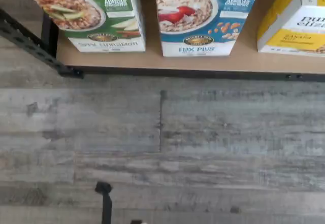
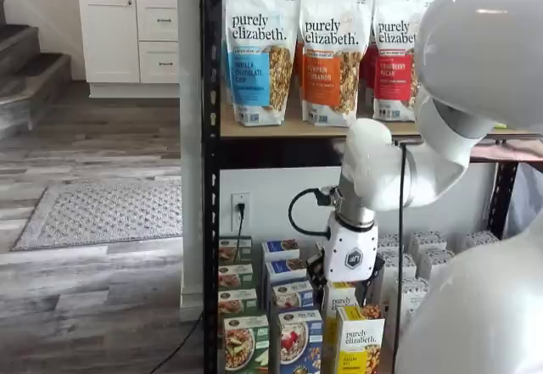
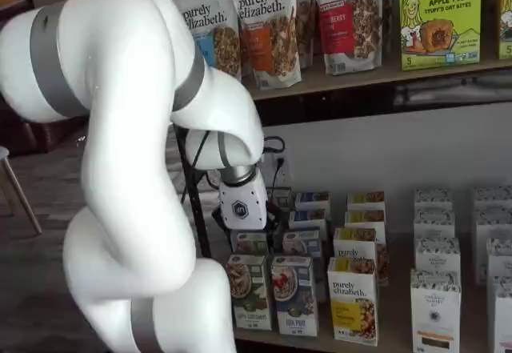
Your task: Pick up the blue and white box that is on the bottom shelf, the second box from the left
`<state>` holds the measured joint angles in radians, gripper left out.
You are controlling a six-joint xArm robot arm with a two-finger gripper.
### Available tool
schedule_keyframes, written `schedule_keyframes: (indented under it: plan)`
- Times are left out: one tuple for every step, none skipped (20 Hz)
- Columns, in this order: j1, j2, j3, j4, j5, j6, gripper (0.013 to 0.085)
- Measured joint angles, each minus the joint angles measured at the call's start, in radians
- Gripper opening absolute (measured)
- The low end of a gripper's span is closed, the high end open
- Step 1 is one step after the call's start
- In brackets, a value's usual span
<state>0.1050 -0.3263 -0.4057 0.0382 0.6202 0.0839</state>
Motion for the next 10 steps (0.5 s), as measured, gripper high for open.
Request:
schedule_keyframes:
  plan:
    - [0.001, 0.019, -0.002, -0.002, -0.016, 0.002, 0.085]
    - [0.002, 0.031, -0.006, -0.004, -0.022, 0.005, 0.085]
    - [0.003, 0.049, -0.012, -0.007, -0.03, 0.008, 0.085]
    - [0.004, 0.064, -0.016, -0.01, -0.036, 0.011, 0.085]
    - [0.005, 0.079, -0.02, -0.013, -0.044, 0.014, 0.085]
    - [0.007, 0.098, -0.025, -0.019, -0.055, 0.021, 0.085]
    - [0.008, 0.115, -0.03, -0.026, -0.065, 0.027, 0.085]
    - [0.008, 0.13, -0.034, -0.034, -0.075, 0.035, 0.085]
    - [0.009, 0.142, -0.037, -0.04, -0.084, 0.04, 0.085]
    - [0.01, 0.155, -0.04, -0.053, -0.095, 0.053, 0.085]
